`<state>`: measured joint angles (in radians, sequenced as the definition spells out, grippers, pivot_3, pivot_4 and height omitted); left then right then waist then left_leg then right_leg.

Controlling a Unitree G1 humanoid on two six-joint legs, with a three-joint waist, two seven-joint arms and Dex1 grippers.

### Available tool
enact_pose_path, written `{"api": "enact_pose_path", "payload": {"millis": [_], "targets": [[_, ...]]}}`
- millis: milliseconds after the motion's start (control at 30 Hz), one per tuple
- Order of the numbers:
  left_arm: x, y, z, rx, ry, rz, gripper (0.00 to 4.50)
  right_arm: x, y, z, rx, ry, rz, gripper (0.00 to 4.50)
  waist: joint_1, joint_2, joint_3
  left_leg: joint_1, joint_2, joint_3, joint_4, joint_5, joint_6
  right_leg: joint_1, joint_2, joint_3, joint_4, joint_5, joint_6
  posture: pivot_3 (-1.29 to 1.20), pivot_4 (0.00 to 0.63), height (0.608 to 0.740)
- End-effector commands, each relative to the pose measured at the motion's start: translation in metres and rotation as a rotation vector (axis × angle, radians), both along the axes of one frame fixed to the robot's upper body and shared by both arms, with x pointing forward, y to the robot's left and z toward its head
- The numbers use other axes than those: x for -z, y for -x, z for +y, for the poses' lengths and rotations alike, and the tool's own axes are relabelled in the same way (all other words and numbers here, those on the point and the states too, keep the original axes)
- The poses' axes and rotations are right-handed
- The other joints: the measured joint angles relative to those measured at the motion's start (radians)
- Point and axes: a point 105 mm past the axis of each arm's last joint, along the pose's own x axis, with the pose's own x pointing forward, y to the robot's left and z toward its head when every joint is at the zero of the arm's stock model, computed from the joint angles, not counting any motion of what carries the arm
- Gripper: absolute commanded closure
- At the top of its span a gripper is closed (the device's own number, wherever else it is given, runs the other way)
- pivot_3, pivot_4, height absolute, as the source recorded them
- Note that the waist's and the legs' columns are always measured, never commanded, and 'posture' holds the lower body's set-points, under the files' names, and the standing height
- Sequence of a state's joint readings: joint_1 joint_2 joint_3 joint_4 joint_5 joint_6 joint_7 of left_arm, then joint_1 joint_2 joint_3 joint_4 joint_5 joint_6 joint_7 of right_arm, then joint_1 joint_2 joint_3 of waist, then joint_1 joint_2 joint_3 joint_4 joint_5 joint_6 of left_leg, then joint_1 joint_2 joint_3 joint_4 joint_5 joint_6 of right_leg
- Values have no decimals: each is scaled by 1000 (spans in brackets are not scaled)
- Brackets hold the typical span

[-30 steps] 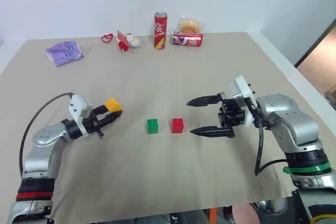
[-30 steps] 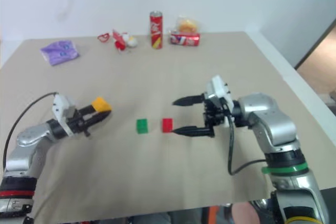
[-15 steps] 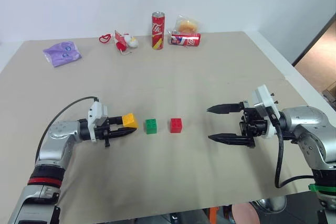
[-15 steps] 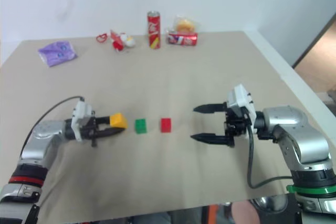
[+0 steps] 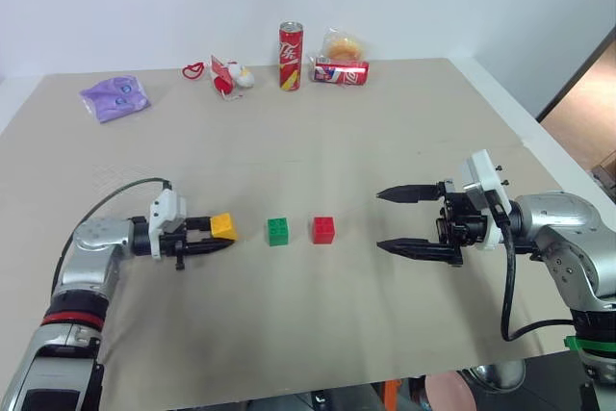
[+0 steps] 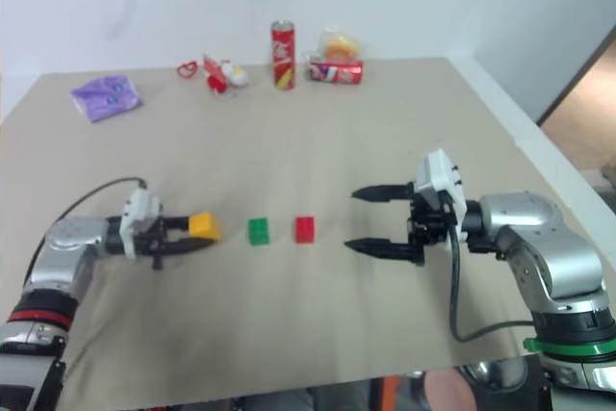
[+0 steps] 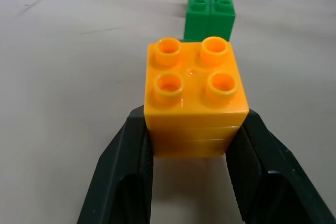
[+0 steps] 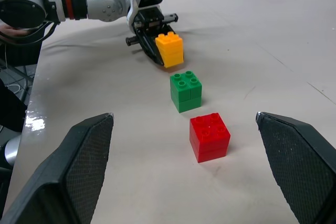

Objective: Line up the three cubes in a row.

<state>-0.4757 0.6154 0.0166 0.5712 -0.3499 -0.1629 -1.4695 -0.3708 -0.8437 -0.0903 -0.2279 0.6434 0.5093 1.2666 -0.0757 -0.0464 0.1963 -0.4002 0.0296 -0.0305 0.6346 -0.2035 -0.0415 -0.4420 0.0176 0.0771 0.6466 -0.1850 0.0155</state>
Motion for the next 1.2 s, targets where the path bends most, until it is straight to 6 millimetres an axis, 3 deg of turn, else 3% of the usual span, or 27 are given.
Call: {"api": "enact_pose_path", "payload": {"millis": [33,267,467,833,1200], "targets": [[-6,3,5,22,-11,-27,3172,-11,1,3,-20,-10,-50,0,0,0,0,0,0,0,0,0,0,0,0,0,0,0,0,0,150,740],[12,17,3,110,-71,11,3172,-12,-2,3,-22,-7,-57,0,0,0,0,0,0,0,0,0,0,0,0,0,0,0,0,0,150,740],[17,9,5,111,-108,11,3172,-13,-3,4,-29,-7,-63,0,0,0,0,1,0,0,0,0,0,0,0,0,0,0,0,0,150,740],[4,-13,-10,135,-102,-56,3172,-13,-2,5,-30,-5,-67,0,4,0,0,1,0,0,2,5,7,3,-1,0,1,3,4,0,150,740],[7,-11,-15,167,-107,-45,3172,-14,-5,7,-35,-5,-69,0,4,0,0,-3,-1,1,1,5,8,1,-1,0,1,2,3,0,150,740]]}}
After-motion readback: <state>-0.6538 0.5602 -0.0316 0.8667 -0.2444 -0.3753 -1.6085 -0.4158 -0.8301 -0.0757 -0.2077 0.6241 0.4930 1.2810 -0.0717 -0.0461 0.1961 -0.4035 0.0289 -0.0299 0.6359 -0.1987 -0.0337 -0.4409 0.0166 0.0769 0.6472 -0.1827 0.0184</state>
